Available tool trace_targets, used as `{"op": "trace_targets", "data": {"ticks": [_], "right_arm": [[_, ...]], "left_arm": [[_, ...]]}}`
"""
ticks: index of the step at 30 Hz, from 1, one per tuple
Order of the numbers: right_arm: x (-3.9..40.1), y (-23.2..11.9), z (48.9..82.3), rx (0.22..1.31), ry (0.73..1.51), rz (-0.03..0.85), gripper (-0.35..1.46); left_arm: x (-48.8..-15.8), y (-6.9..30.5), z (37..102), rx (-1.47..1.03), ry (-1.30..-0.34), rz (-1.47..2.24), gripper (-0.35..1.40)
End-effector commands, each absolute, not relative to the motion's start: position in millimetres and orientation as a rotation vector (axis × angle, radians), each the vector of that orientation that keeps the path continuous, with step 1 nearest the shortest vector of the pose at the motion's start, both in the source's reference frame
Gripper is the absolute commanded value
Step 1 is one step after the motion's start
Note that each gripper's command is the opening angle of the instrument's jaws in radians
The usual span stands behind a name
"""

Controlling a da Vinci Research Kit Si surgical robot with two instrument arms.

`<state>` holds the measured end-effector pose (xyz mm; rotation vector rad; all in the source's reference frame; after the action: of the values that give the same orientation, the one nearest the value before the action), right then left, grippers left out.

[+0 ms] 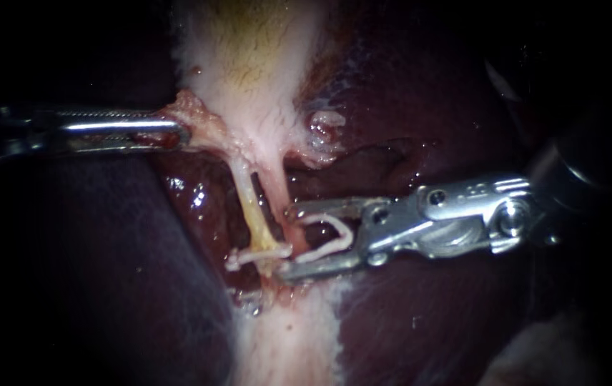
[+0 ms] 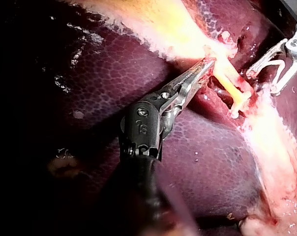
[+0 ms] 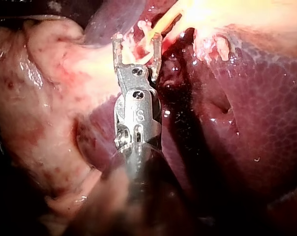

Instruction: Clipping second clip left tube

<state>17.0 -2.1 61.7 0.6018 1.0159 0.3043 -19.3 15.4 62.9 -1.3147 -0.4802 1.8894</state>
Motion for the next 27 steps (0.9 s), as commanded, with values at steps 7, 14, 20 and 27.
{"op": "trace_targets", "data": {"ticks": [7, 14, 20, 27], "right_arm": [[17.4, -2.3, 64.5, 0.599, 0.983, 0.303, 0.49], [18.6, -2.7, 66.6, 0.614, 0.98, 0.3, 0.5], [19.9, -2.7, 67.7, 0.622, 0.98, 0.294, 0.5], [20.9, -2.8, 68.7, 0.626, 0.978, 0.296, 0.5]], "left_arm": [[-19.4, 15.2, 62.6, -1.313, -0.478, 1.889, -0.35], [-19.6, 15.1, 62.2, -1.31, -0.473, 1.887, -0.35], [-19.7, 15.0, 62.1, -1.311, -0.475, 1.887, -0.35], [-19.9, 14.9, 62.1, -1.312, -0.477, 1.888, -0.35]]}}
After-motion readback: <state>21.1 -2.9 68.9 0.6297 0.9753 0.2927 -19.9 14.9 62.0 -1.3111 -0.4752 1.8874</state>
